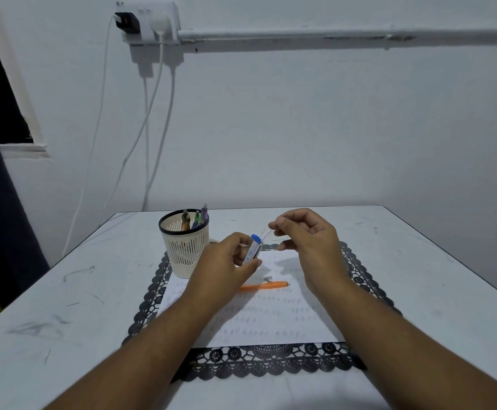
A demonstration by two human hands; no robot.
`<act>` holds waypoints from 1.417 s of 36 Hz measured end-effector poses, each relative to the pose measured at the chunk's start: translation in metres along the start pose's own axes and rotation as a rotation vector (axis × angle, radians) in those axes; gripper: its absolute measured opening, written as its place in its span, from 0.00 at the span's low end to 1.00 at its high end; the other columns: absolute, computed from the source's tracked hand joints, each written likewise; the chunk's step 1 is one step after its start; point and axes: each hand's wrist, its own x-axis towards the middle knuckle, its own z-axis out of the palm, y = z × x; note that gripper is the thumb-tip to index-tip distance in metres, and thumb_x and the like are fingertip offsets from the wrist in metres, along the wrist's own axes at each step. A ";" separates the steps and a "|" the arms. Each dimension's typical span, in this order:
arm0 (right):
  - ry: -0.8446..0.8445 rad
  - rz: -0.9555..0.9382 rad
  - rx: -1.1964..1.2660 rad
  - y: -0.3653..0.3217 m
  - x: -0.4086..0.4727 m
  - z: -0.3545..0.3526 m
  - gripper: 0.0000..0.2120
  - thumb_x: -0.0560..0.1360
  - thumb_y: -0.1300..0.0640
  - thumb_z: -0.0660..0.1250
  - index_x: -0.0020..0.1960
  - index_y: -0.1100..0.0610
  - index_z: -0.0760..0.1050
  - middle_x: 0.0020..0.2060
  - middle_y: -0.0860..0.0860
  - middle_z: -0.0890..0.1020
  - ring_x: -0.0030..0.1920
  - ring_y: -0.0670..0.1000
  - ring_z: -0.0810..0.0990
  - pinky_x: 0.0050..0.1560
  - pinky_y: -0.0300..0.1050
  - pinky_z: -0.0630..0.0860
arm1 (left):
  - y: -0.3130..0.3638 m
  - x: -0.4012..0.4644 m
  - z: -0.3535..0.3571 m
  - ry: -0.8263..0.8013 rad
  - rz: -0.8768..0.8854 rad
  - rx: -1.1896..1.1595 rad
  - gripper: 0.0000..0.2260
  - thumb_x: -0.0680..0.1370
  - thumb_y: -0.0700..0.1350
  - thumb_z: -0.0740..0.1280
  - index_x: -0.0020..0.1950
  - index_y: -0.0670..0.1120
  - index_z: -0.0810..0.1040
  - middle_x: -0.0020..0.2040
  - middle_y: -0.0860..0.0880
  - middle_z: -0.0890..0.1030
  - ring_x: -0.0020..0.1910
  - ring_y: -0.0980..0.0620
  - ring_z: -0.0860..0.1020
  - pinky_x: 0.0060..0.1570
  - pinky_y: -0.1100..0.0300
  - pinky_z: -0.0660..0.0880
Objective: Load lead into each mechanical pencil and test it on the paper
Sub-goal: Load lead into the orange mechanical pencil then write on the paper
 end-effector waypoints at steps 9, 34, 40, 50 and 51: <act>0.146 -0.004 0.151 -0.005 0.003 0.000 0.03 0.82 0.65 0.68 0.54 0.64 0.77 0.39 0.55 0.86 0.38 0.52 0.84 0.31 0.45 0.81 | 0.000 -0.001 0.001 -0.008 -0.008 -0.087 0.16 0.77 0.45 0.76 0.62 0.56 0.79 0.43 0.53 0.86 0.40 0.54 0.84 0.42 0.54 0.84; 0.112 0.194 0.213 0.014 0.018 -0.007 0.03 0.82 0.65 0.68 0.54 0.62 0.80 0.42 0.56 0.84 0.38 0.53 0.85 0.41 0.49 0.86 | 0.002 0.006 -0.004 0.022 -0.175 -0.458 0.14 0.81 0.40 0.70 0.66 0.50 0.78 0.46 0.44 0.87 0.44 0.45 0.86 0.37 0.50 0.83; 0.132 0.184 0.154 0.015 0.024 -0.014 0.02 0.81 0.64 0.70 0.52 0.62 0.81 0.44 0.56 0.81 0.42 0.54 0.84 0.43 0.50 0.86 | 0.001 0.021 -0.002 -0.013 -0.035 0.134 0.09 0.83 0.48 0.68 0.63 0.57 0.80 0.47 0.53 0.85 0.34 0.55 0.83 0.37 0.59 0.81; 0.130 0.174 0.066 0.014 0.032 -0.029 0.06 0.79 0.66 0.70 0.56 0.63 0.80 0.44 0.58 0.82 0.38 0.53 0.84 0.44 0.56 0.87 | -0.007 0.083 0.031 -0.240 0.066 1.009 0.11 0.79 0.36 0.64 0.56 0.48 0.80 0.49 0.49 0.77 0.48 0.48 0.74 0.45 0.54 0.74; 0.129 0.168 0.059 0.013 0.033 -0.031 0.07 0.80 0.66 0.70 0.57 0.62 0.79 0.44 0.58 0.82 0.37 0.54 0.84 0.43 0.55 0.87 | -0.007 0.084 0.035 -0.260 0.075 1.046 0.10 0.79 0.37 0.64 0.57 0.48 0.80 0.52 0.48 0.78 0.52 0.47 0.76 0.46 0.54 0.74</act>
